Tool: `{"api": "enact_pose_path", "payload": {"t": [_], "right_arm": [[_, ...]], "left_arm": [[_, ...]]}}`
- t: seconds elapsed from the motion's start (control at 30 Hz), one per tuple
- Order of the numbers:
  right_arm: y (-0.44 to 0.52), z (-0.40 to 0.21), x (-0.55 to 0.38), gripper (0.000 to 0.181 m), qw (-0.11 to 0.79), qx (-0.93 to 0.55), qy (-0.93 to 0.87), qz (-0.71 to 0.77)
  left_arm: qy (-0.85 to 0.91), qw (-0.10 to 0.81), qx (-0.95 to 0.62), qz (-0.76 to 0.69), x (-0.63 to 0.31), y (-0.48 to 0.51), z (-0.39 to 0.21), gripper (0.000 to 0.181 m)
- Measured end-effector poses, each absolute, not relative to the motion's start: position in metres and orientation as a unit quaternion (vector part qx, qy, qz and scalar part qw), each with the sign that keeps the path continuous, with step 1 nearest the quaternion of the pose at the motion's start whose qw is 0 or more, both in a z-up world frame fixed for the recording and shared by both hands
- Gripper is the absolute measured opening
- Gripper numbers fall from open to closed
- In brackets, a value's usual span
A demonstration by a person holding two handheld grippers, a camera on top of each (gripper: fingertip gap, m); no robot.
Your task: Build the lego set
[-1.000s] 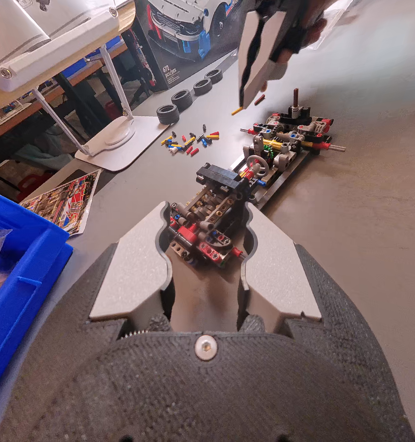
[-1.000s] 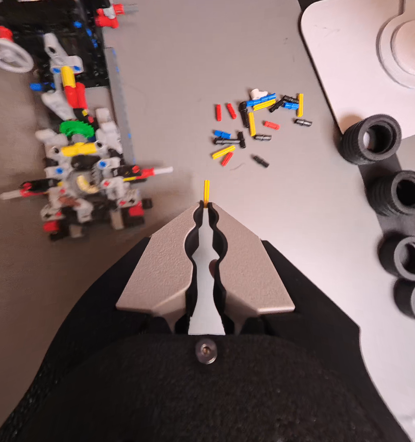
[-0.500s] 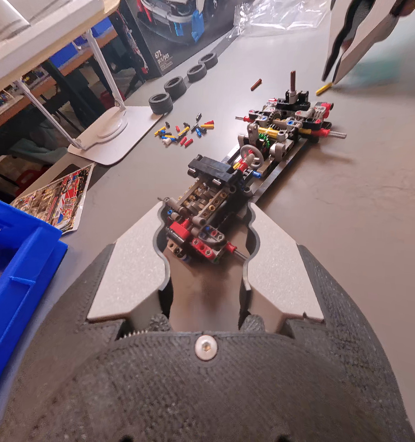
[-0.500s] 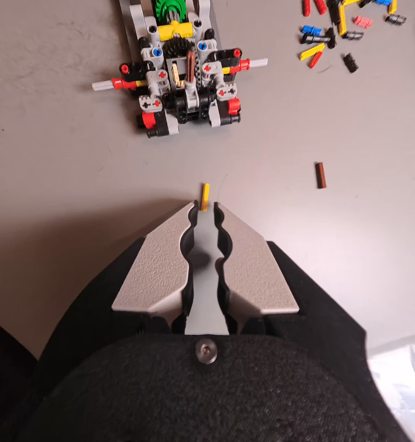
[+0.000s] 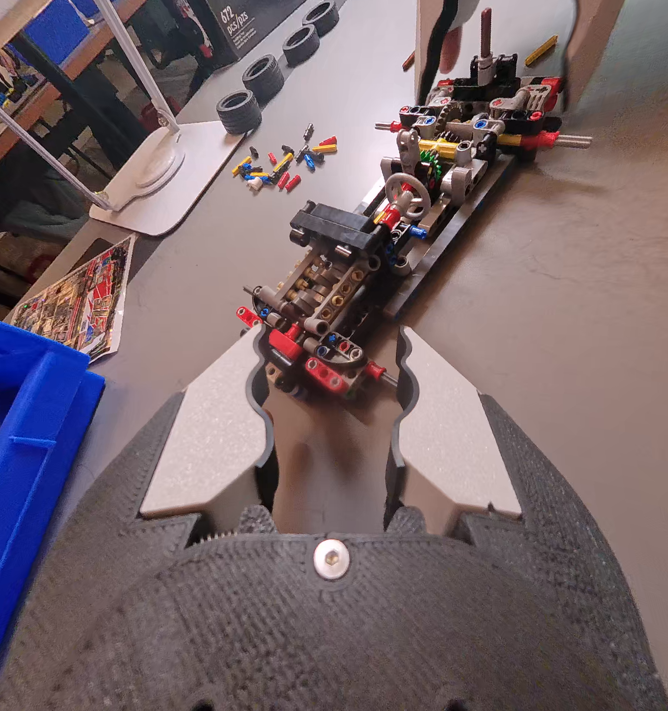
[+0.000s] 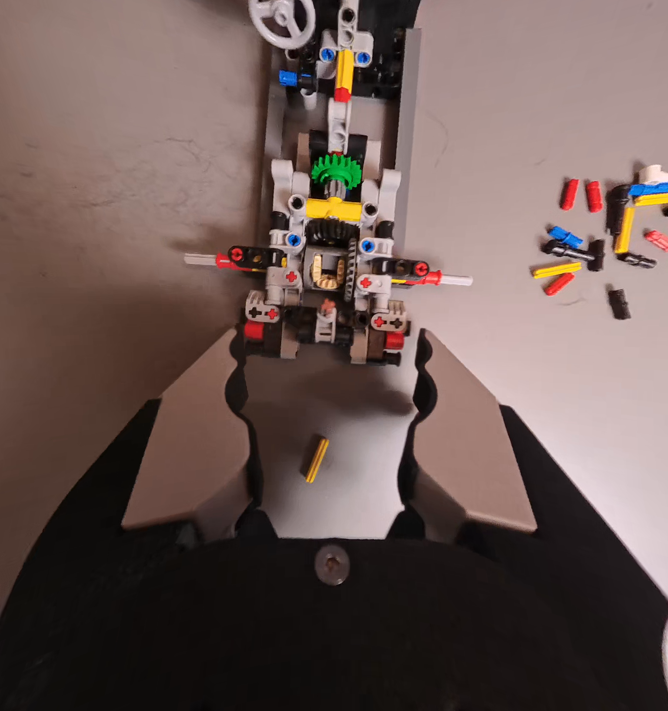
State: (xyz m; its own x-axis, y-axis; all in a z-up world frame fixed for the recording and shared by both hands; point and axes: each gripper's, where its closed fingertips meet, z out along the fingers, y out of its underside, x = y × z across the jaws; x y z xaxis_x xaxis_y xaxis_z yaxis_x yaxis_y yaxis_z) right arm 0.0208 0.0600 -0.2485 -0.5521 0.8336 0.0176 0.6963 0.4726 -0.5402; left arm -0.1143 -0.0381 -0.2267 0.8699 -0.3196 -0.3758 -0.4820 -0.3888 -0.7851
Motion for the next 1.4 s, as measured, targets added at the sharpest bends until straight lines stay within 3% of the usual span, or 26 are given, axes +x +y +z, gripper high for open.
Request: {"api": "enact_pose_path", "payload": {"t": [0.07, 0.4, 0.63, 0.83, 0.93, 1.07, 1.17, 1.4], "right_arm": [[0.063, -0.250, 0.021, 0.079, 0.154, -0.474, -0.833, 0.242], [0.050, -0.248, 0.070, 0.078, 0.253, -0.693, -0.643, 0.205], [-0.016, -0.247, 0.074, 0.073, 0.295, -0.669, -0.648, 0.213], [-0.062, -0.238, 0.064, 0.045, 0.279, -0.583, -0.708, 0.284], [-0.036, -0.221, 0.073, 0.038, 0.303, -0.552, -0.724, 0.282], [0.050, -0.213, 0.090, 0.028, 0.334, -0.568, -0.716, 0.230], [0.087, -0.225, 0.098, 0.025, 0.301, -0.579, -0.722, 0.230], [0.094, -0.249, 0.096, 0.019, 0.227, -0.543, -0.778, 0.221]], "left_arm": [[0.235, 0.506, -0.826, 0.079, -0.116, -0.038, -0.222, 0.066], [0.226, 0.547, -0.805, 0.047, -0.103, -0.038, -0.199, 0.066], [0.318, 0.522, -0.789, -0.066, -0.028, -0.056, -0.209, 0.041], [0.371, 0.467, -0.798, -0.088, -0.006, -0.070, -0.229, 0.039], [0.371, 0.457, -0.804, -0.087, -0.009, -0.071, -0.232, 0.038], [0.378, 0.443, -0.810, -0.065, -0.016, -0.071, -0.238, 0.023], [0.387, 0.438, -0.808, -0.073, -0.015, -0.074, -0.240, 0.007], [0.413, 0.440, -0.792, -0.093, -0.019, -0.075, -0.240, 0.005]]}}
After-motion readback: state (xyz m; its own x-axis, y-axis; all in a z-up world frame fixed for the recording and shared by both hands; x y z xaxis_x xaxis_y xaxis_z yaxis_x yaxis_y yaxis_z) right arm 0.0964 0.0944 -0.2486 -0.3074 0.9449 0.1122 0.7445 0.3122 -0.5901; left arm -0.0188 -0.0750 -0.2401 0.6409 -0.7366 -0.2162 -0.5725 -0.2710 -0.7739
